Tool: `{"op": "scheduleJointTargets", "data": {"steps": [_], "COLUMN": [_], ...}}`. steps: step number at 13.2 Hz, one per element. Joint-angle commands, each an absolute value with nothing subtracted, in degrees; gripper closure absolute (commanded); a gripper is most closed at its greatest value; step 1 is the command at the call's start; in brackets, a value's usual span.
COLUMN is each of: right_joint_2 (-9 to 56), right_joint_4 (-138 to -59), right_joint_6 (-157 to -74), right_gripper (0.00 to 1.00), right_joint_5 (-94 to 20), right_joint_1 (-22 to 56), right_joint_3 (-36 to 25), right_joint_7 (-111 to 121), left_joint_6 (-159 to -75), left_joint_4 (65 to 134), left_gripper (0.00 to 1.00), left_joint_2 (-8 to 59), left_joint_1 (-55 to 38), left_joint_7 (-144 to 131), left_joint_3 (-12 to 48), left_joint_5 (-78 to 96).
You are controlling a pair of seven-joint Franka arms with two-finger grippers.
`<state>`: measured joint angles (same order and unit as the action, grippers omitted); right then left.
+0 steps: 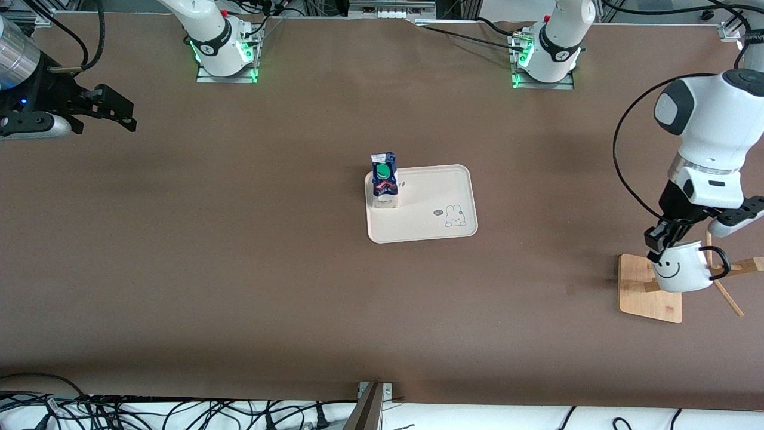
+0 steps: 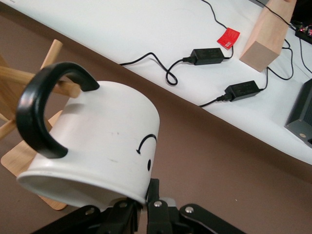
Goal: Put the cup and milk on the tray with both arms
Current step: 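Grasp the mug rim with the left gripper and lift it off, then carry the mug with the left gripper over the tray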
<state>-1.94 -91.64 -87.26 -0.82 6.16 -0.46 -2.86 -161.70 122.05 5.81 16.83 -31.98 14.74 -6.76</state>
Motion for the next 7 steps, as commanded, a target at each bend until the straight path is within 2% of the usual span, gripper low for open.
{"op": "scheduleJointTargets", "data": {"steps": [1, 4, 7], "right_joint_2": [-1.58, -1.58, -1.58], "right_joint_4": [-90.44, -90.44, -90.44], "right_joint_6": [-86.57, -86.66, -86.66], "right_gripper": [0.00, 0.00, 0.00], "right_joint_5": [-0.88, -0.88, -0.97], "right_joint_1": [5.71, 5.71, 5.71], "right_joint_3": [0.09, 0.09, 0.09], "right_joint_7": [-2.99, -2.99, -2.99], "left_joint_6": [-159.87, -153.67, -135.86], "left_joint_4": [122.08, 119.72, 110.78], "left_gripper": [1.00, 1.00, 1.00], "left_joint_2": [3.26, 2.11, 2.46], "left_joint_1": [16.96, 16.96, 16.88], "left_joint_7": [-29.97, -29.71, -25.59], "left_joint_3": [17.74, 22.84, 26.45], "left_joint_5": [-5.89, -6.15, -6.15]}}
